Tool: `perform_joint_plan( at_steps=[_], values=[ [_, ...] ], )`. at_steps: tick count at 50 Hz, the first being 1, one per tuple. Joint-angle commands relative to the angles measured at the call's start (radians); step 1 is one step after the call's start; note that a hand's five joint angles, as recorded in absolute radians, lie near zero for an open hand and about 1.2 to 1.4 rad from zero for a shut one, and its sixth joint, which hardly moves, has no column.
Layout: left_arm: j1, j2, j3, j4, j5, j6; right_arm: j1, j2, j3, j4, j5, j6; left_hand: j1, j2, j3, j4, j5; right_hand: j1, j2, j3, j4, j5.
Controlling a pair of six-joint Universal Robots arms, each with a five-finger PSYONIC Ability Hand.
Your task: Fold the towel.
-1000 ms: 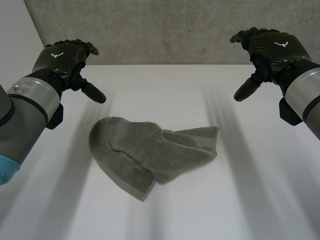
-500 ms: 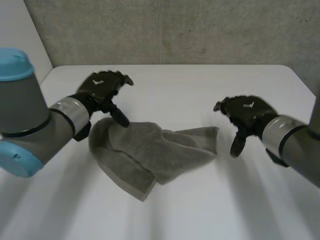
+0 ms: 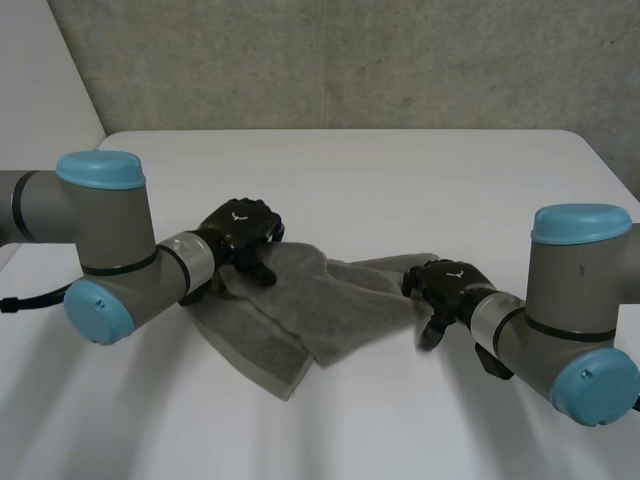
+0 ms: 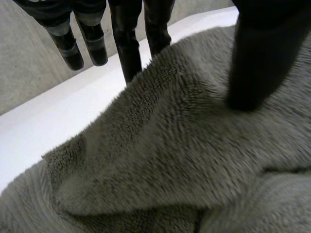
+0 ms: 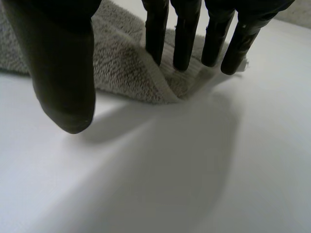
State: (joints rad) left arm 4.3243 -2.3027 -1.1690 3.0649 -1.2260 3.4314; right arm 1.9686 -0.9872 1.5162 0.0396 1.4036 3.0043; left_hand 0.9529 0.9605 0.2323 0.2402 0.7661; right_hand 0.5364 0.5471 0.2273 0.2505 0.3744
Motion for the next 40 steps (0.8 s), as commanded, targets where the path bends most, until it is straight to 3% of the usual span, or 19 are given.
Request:
perform_joint_plan(
  at_steps=[1, 2, 3, 4, 5, 6, 13, 19, 21, 22, 24, 26, 30, 35, 38, 40],
  values=[
    [0.000, 0.003, 0.009, -0.035, 0.000, 0.000, 0.004, 0.047, -0.040, 0.003, -0.015, 0.025, 0.168, 0.160, -0.058, -0.066, 0.180, 0.296, 0.285, -0.053, -0.076, 0.283],
    [0.000, 0.006, 0.011, -0.044, -0.001, 0.000, 0.006, 0.050, -0.047, 0.006, -0.018, 0.028, 0.214, 0.207, -0.058, -0.066, 0.227, 0.463, 0.452, -0.053, -0.076, 0.450],
    [0.000, 0.006, 0.011, -0.045, -0.001, 0.000, 0.006, 0.050, -0.047, 0.006, -0.018, 0.028, 0.215, 0.207, -0.058, -0.066, 0.227, 0.465, 0.454, -0.053, -0.076, 0.452],
    [0.002, 0.009, 0.014, -0.051, -0.001, 0.000, 0.006, 0.047, -0.048, 0.008, -0.025, 0.030, 0.325, 0.318, -0.058, -0.066, 0.338, 0.665, 0.654, -0.053, -0.076, 0.653],
    [0.002, 0.012, 0.015, -0.057, -0.001, 0.000, 0.006, 0.047, -0.048, 0.008, -0.025, 0.030, 0.402, 0.394, -0.058, -0.066, 0.414, 0.667, 0.656, -0.053, -0.076, 0.655],
    [0.002, 0.012, 0.015, -0.057, -0.001, 0.000, 0.007, 0.038, -0.048, 0.006, -0.037, 0.031, 0.403, 0.395, -0.058, -0.066, 0.415, 0.856, 0.845, -0.053, -0.076, 0.844],
    [0.012, 0.049, 0.044, -0.048, -0.006, 0.000, 0.006, -0.025, -0.096, 0.000, -0.124, 0.021, 0.443, 0.436, -0.058, -0.066, 0.456, 0.860, 0.849, -0.053, -0.076, 0.847],
    [0.018, 0.019, 0.227, -0.025, -0.024, 0.020, 0.007, -0.015, -0.370, 0.011, -0.170, 0.016, 0.443, 0.436, -0.058, -0.066, 0.456, 0.860, 0.849, -0.053, -0.076, 0.847],
    [0.025, 0.003, 0.413, -0.021, -0.093, 0.028, 0.006, -0.015, -0.598, 0.013, -0.164, 0.025, 0.443, 0.436, -0.058, -0.066, 0.456, 0.860, 0.849, -0.053, -0.076, 0.847],
    [0.025, 0.003, 0.414, -0.021, -0.093, 0.028, 0.006, -0.015, -0.599, 0.013, -0.164, 0.025, 0.443, 0.436, -0.058, -0.066, 0.456, 0.860, 0.849, -0.053, -0.076, 0.847],
    [0.025, 0.037, 0.581, -0.021, -0.173, 0.020, 0.006, -0.030, -0.697, 0.009, -0.160, 0.027, 0.443, 0.436, -0.058, -0.066, 0.456, 0.860, 0.849, -0.053, -0.076, 0.847],
    [0.025, 0.087, 0.621, -0.017, -0.197, 0.012, 0.006, -0.118, -0.789, -0.022, -0.143, 0.054, 0.443, 0.436, -0.058, -0.066, 0.456, 0.860, 0.849, -0.053, -0.076, 0.847],
    [0.025, 0.204, 0.603, 0.011, -0.204, -0.023, -0.007, -0.217, -0.746, -0.127, -0.124, 0.108, 0.443, 0.436, -0.058, -0.066, 0.456, 0.860, 0.849, -0.053, -0.076, 0.847],
    [0.060, 0.397, 0.329, 0.135, -0.194, -0.098, -0.014, -0.288, -0.560, -0.158, -0.160, 0.101, 0.443, 0.436, -0.058, -0.066, 0.456, 0.860, 0.849, -0.053, -0.076, 0.847],
    [0.081, 0.430, 0.232, 0.179, -0.182, -0.098, -0.022, -0.321, -0.427, -0.139, -0.192, 0.033, 0.443, 0.436, -0.058, -0.066, 0.456, 0.860, 0.849, -0.053, -0.076, 0.847],
    [0.106, 0.473, 0.033, 0.260, -0.120, -0.095, -0.022, -0.349, -0.291, -0.118, -0.227, -0.068, 0.435, 0.427, -0.058, -0.066, 0.447, 0.860, 0.849, -0.053, -0.076, 0.847]
  ],
)
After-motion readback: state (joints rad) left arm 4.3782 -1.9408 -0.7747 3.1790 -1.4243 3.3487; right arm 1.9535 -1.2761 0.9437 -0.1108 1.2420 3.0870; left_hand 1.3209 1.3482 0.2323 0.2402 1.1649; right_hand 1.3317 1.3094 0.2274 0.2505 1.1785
